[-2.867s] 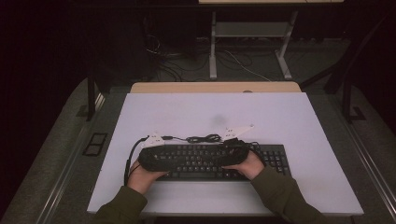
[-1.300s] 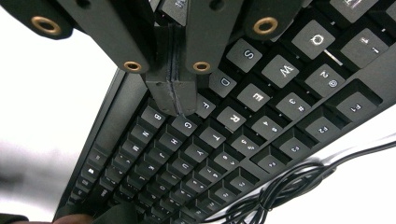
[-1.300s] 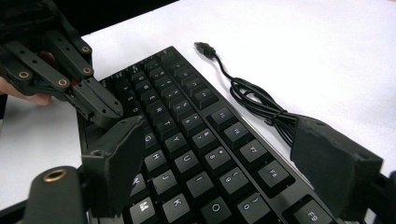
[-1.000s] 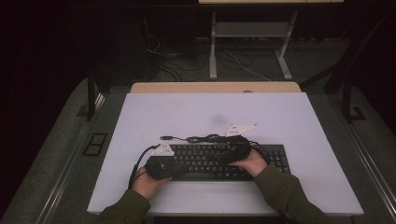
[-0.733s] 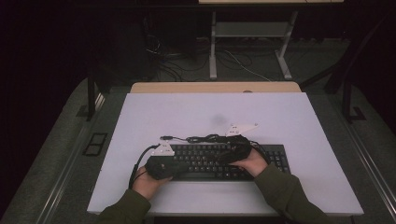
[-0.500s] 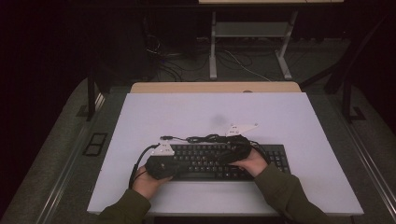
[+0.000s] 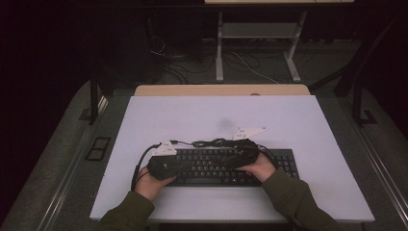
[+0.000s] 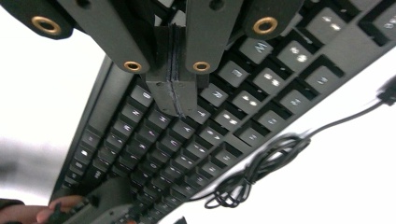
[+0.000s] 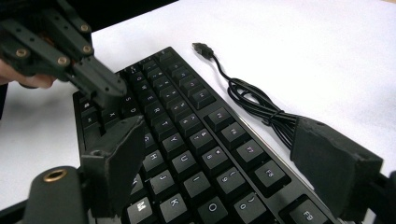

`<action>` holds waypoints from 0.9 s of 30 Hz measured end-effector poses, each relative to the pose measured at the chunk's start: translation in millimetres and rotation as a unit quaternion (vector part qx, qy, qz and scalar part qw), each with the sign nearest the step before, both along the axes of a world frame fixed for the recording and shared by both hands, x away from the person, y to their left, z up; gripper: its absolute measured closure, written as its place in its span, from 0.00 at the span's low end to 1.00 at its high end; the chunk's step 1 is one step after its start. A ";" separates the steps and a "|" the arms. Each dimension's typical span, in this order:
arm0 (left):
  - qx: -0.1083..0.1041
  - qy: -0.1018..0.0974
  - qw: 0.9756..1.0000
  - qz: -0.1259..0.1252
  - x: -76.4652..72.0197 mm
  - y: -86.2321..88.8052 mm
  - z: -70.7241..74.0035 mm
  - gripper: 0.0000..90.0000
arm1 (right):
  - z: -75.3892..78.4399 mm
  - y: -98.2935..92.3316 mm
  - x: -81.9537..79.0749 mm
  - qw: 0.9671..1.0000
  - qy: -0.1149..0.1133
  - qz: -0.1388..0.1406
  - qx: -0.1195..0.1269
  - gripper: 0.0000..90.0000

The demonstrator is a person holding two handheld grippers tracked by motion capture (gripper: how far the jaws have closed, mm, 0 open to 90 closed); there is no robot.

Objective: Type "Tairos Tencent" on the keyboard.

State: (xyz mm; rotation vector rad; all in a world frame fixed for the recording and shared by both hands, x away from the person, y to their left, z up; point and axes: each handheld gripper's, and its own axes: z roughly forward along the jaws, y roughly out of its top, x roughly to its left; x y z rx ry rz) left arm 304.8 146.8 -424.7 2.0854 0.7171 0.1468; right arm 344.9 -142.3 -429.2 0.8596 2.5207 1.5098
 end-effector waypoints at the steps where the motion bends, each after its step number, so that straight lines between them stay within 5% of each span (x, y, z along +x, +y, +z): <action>1: 0.000 0.000 1.000 0.002 1.1 0.8 0.2 0.99 | -0.1 -0.2 -0.1 1.000 0.001 0.000 0.000 0.19; 27: 0.023 0.007 0.999 0.024 19.2 3.9 -12.2 0.99 | -0.2 0.3 0.0 1.000 0.001 0.000 -0.001 0.20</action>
